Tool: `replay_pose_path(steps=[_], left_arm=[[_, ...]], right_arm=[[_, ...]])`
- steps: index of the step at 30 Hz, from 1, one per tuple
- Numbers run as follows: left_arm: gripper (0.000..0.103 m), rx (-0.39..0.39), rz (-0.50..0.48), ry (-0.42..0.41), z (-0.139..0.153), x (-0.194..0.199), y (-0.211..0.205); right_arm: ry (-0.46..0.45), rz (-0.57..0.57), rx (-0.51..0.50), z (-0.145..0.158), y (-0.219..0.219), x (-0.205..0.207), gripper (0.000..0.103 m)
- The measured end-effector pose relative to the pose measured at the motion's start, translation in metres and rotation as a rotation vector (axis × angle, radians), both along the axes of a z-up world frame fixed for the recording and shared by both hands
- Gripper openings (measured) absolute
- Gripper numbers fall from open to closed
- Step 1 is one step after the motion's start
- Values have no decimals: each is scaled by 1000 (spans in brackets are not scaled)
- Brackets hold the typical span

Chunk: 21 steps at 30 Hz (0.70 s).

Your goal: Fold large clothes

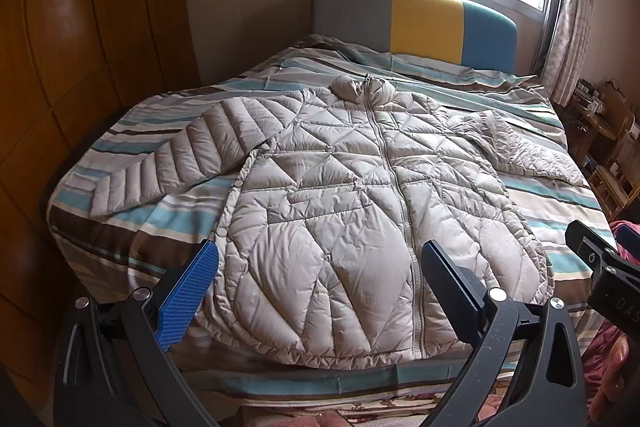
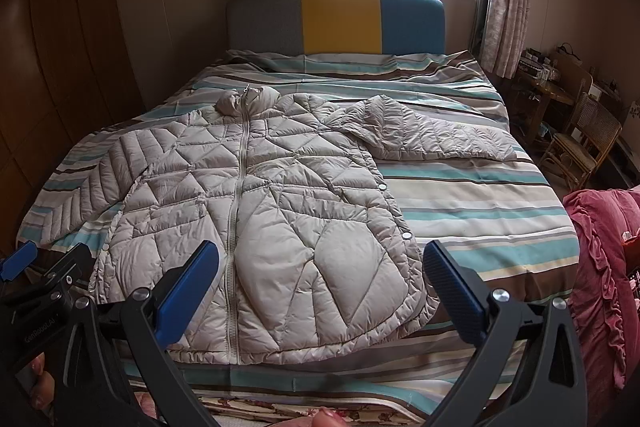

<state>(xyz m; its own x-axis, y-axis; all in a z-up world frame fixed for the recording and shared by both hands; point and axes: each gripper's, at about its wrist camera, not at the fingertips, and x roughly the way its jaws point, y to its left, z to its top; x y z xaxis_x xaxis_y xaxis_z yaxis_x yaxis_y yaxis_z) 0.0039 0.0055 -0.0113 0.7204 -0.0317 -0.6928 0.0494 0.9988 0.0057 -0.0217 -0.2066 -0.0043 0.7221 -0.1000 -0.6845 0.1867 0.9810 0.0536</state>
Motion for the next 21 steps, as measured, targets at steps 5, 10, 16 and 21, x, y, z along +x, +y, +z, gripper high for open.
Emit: replay_pose_path(steps=[5, 10, 16, 21], left_arm=[[100, 2, 4, 16, -4, 3, -1], [100, 7, 10, 42, -10, 11, -1], [100, 42, 44, 69, -21, 26, -2], [100, 79, 75, 103, -34, 45, -2]], right_arm=[[13, -7, 2, -6, -4, 4, 101], [27, -23, 0, -12, -11, 10, 101], [54, -62, 7, -23, -27, 23, 101], [73, -113, -5, -41, -50, 41, 101]])
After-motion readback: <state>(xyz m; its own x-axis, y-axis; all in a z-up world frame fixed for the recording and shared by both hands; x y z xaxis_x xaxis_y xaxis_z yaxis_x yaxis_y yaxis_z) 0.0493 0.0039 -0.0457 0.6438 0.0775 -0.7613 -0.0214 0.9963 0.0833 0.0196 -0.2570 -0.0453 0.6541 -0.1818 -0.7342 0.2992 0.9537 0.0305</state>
